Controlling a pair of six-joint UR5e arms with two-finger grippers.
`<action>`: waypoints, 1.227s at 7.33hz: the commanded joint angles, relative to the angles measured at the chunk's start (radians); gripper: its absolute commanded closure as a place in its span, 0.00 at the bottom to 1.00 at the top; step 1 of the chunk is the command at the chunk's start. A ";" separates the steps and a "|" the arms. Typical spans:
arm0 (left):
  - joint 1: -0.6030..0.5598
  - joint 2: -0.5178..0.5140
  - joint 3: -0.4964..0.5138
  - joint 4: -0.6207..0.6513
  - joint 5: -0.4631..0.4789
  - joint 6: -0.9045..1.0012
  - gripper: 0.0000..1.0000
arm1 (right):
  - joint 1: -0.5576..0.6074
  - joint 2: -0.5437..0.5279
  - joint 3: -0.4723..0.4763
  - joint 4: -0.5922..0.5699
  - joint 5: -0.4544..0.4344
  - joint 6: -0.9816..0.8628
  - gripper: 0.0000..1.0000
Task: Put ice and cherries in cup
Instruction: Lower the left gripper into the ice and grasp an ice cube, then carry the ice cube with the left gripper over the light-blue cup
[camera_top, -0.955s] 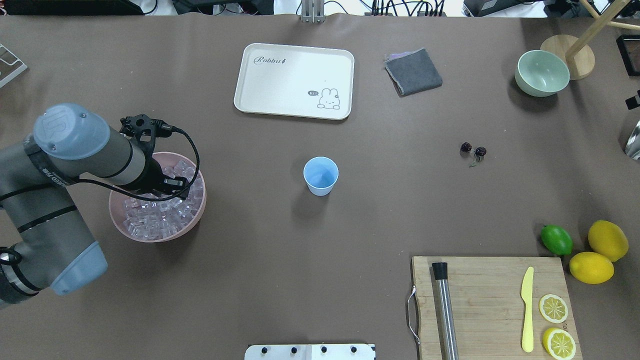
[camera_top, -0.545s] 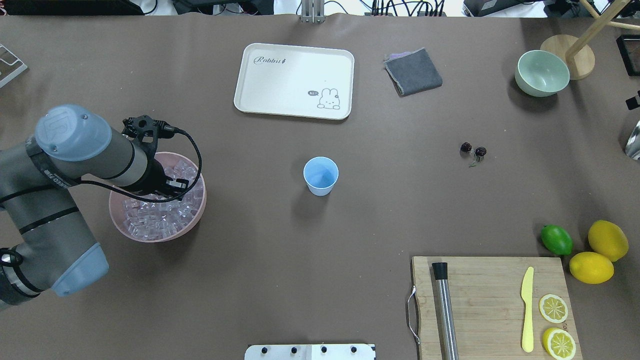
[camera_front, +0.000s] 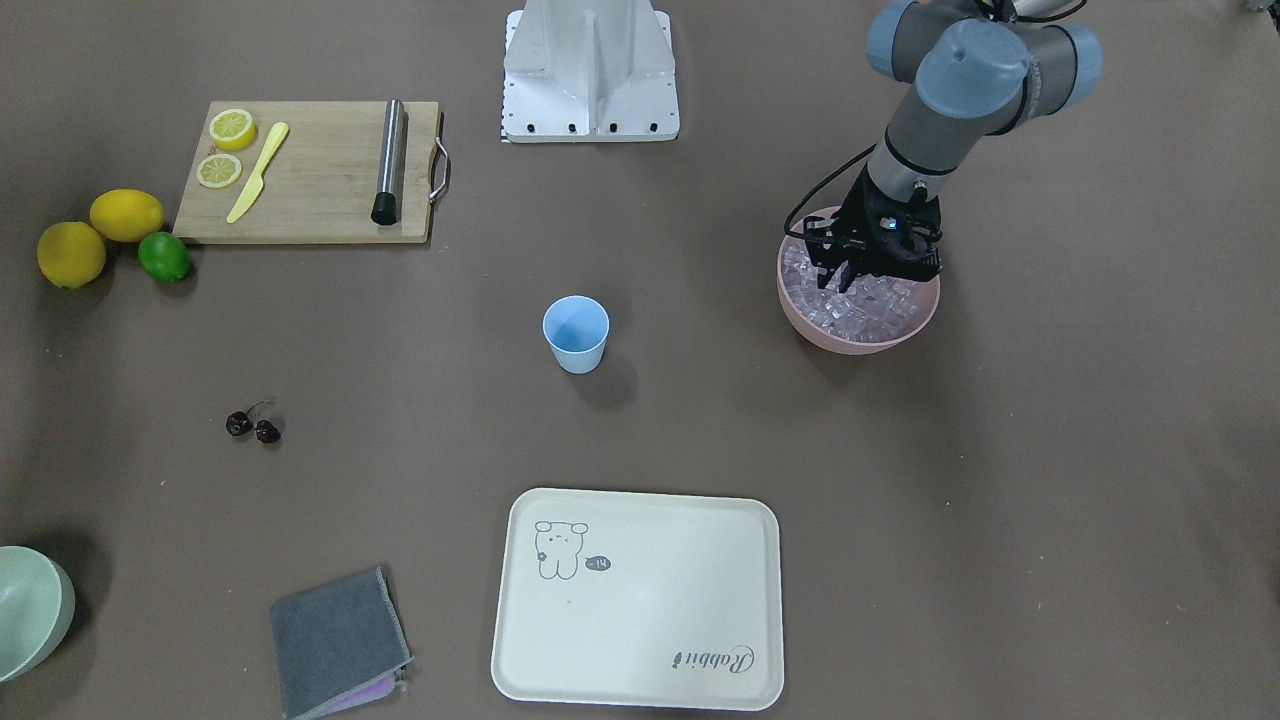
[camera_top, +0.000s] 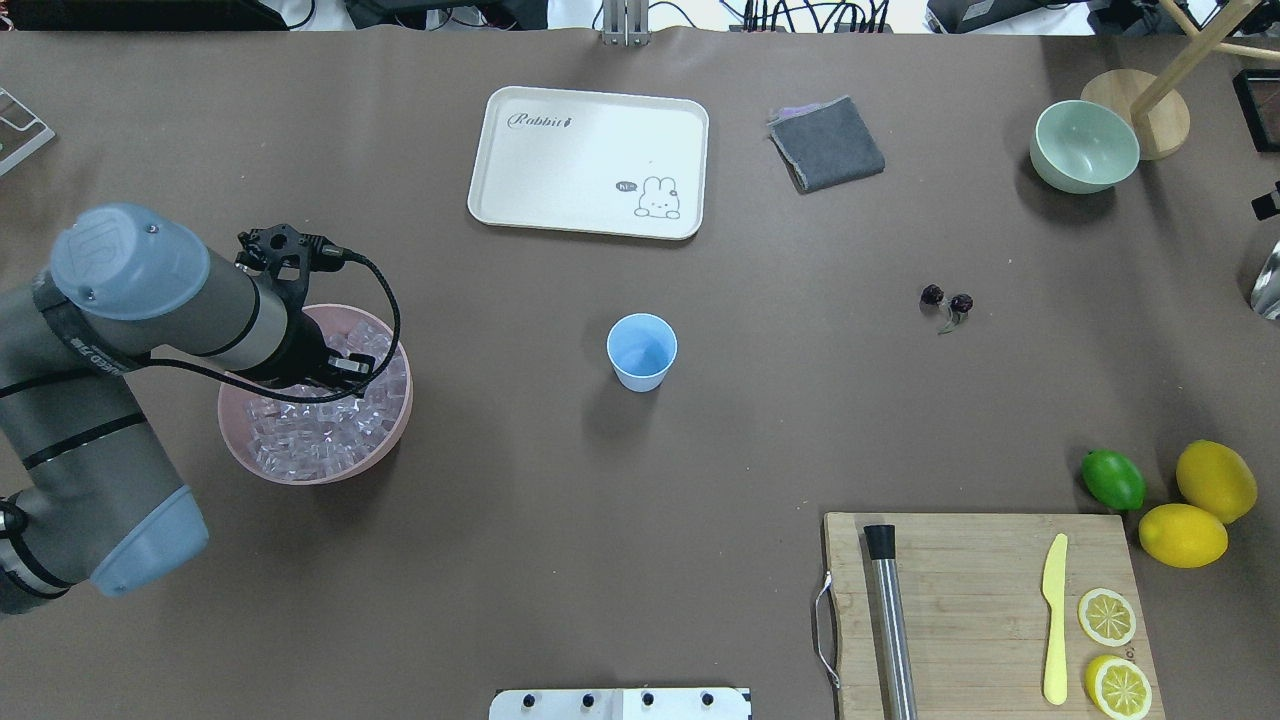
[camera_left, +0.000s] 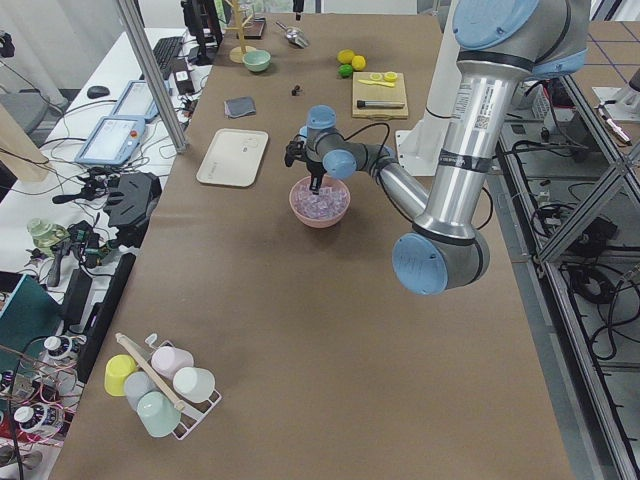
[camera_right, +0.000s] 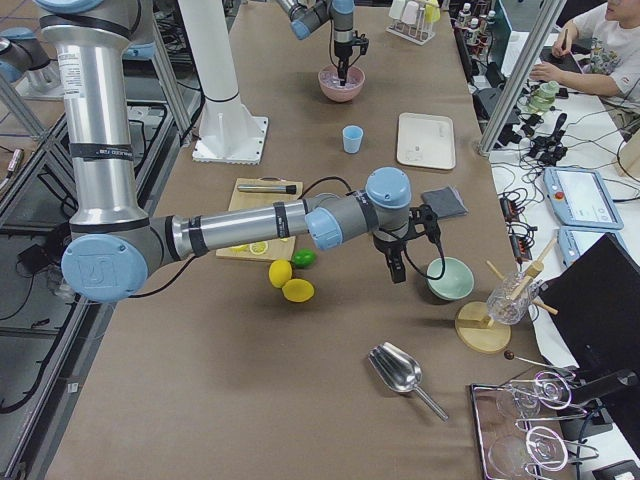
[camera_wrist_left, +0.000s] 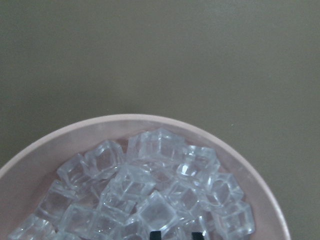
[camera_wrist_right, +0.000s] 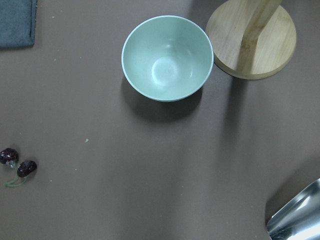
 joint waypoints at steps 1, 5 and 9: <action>-0.114 -0.113 0.009 0.053 -0.129 0.005 1.00 | 0.000 0.003 -0.003 0.000 0.000 -0.001 0.01; -0.019 -0.585 0.395 0.067 0.001 -0.130 1.00 | -0.002 0.014 -0.003 0.000 -0.003 0.000 0.01; 0.077 -0.646 0.494 -0.013 0.082 -0.228 1.00 | -0.002 0.032 -0.006 0.000 -0.003 0.028 0.01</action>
